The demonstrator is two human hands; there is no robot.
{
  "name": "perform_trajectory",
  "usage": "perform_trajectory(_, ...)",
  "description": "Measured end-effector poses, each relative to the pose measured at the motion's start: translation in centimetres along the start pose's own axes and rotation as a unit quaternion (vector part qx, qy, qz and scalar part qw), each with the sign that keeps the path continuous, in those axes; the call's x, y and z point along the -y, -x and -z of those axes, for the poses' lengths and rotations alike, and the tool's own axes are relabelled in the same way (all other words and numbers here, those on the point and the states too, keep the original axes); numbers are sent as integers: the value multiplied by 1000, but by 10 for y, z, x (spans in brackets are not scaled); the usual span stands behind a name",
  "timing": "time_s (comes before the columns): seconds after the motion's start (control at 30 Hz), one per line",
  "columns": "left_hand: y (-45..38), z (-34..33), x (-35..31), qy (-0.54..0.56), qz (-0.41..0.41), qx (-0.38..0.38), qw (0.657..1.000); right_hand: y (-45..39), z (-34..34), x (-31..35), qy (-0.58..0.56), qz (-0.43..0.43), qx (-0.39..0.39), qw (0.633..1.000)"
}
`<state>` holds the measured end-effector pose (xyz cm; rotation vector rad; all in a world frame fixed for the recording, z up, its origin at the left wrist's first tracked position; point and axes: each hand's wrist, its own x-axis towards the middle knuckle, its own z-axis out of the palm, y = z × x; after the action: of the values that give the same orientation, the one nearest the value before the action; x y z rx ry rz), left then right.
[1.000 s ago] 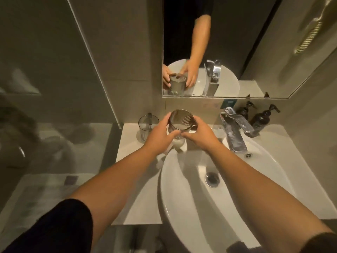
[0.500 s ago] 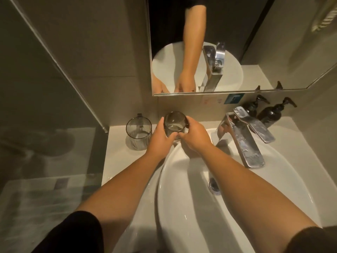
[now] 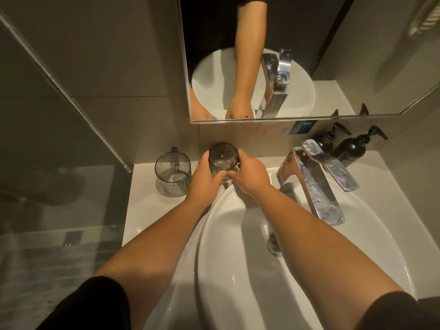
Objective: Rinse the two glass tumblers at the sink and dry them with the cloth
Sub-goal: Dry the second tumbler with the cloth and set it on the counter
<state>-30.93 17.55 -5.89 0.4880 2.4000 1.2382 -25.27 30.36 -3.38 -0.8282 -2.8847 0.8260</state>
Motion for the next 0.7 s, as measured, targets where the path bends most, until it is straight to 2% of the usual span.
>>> perform_trajectory(0.3,16,6,-14,-15,24,-4,1000,4,6,4,23,-6,25,999)
perform_trajectory(0.43,60,18,-17,-22,25,-3,999,21,14,8,19,-5,-14,1000)
perform_trajectory(0.5,84,30,-10,-56,17,-20,998,32,21,15,32,29,-53,998)
perform_trajectory(0.57,97,47,-4,-91,14,-70,993,38,31,26,58,103,-77,990)
perform_trajectory(0.63,98,67,-1,-113,14,-134,984,34,40,43,91,182,-60,977)
perform_trajectory(0.7,89,83,0,-116,21,-176,977,23,45,65,129,234,-5,964)
